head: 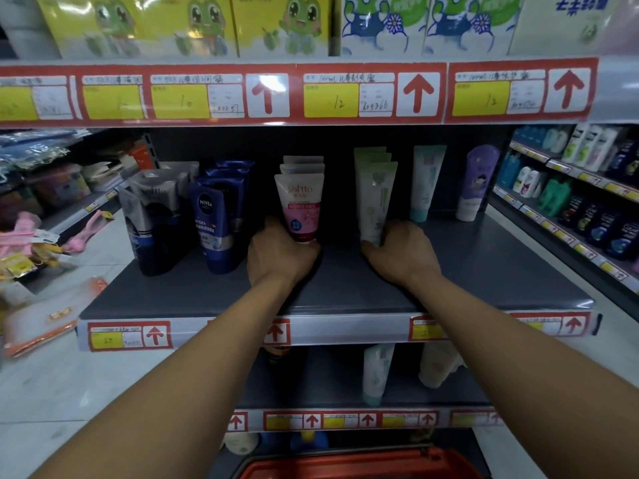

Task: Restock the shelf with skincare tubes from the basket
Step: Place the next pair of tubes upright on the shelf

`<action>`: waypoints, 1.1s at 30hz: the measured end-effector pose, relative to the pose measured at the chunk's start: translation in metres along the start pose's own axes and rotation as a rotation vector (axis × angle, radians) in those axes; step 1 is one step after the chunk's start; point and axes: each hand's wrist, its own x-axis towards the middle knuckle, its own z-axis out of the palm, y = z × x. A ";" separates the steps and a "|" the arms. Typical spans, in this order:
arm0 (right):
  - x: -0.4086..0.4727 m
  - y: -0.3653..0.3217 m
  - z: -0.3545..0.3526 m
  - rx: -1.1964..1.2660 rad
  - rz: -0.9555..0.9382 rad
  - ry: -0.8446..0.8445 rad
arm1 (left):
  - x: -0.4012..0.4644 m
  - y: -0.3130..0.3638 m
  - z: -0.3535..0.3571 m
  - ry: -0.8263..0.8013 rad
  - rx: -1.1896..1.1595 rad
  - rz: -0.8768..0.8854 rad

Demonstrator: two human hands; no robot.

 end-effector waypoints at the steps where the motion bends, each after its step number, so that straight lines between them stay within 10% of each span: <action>1: 0.001 0.001 0.001 -0.007 -0.007 0.004 | 0.000 0.000 0.000 0.003 0.001 0.006; 33: 0.003 0.001 0.002 -0.021 0.017 -0.017 | 0.009 -0.010 0.008 -0.021 0.020 0.018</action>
